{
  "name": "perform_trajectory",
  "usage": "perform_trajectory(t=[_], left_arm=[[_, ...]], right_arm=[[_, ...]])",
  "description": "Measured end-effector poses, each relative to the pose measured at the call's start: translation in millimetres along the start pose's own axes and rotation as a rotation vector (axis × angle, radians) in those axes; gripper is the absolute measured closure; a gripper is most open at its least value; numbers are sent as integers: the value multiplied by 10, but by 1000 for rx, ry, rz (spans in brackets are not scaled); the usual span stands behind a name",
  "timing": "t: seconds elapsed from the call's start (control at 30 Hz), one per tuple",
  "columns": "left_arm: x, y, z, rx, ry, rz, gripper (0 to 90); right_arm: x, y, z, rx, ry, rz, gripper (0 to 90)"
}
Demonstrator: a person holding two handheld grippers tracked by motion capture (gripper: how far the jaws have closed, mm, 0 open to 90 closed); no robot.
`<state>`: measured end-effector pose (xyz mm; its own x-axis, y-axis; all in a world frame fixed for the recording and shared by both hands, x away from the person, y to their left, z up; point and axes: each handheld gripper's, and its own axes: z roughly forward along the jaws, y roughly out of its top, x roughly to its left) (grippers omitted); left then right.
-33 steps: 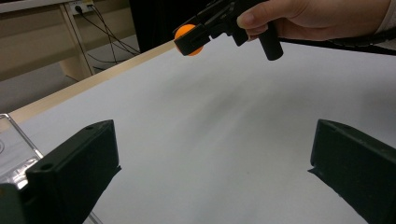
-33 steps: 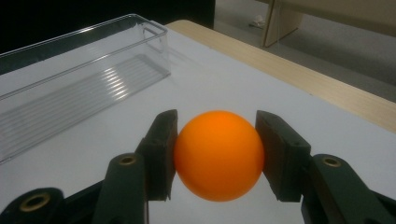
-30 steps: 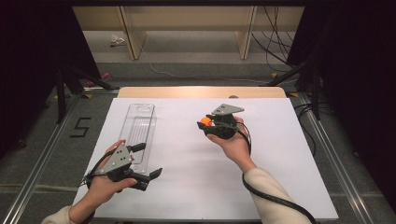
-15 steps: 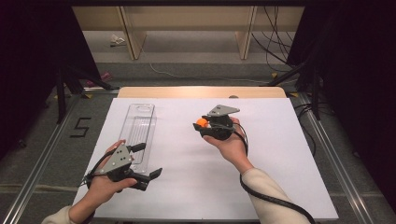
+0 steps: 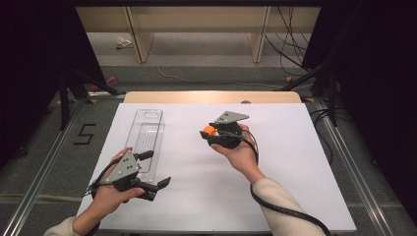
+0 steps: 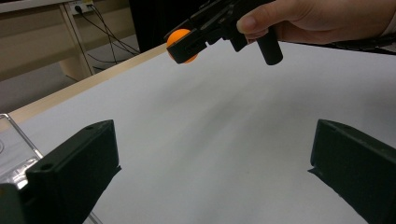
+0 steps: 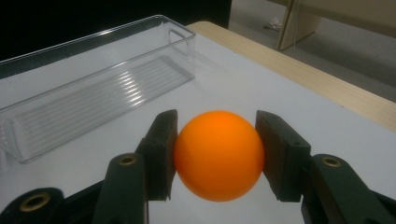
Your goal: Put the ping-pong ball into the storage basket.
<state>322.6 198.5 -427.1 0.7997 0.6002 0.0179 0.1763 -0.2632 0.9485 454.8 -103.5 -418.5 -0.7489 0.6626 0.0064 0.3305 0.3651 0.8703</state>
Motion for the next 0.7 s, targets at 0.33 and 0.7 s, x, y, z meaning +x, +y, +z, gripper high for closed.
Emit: perform_trajectory(t=[0.33,0.7], left_arm=[[2,-1,2,1,0,2,5],[2,0,0,0,0,2,5]], right_arm=[[66,26,36,1,17,-9,516],[134,52,75,0,34,-19,516]])
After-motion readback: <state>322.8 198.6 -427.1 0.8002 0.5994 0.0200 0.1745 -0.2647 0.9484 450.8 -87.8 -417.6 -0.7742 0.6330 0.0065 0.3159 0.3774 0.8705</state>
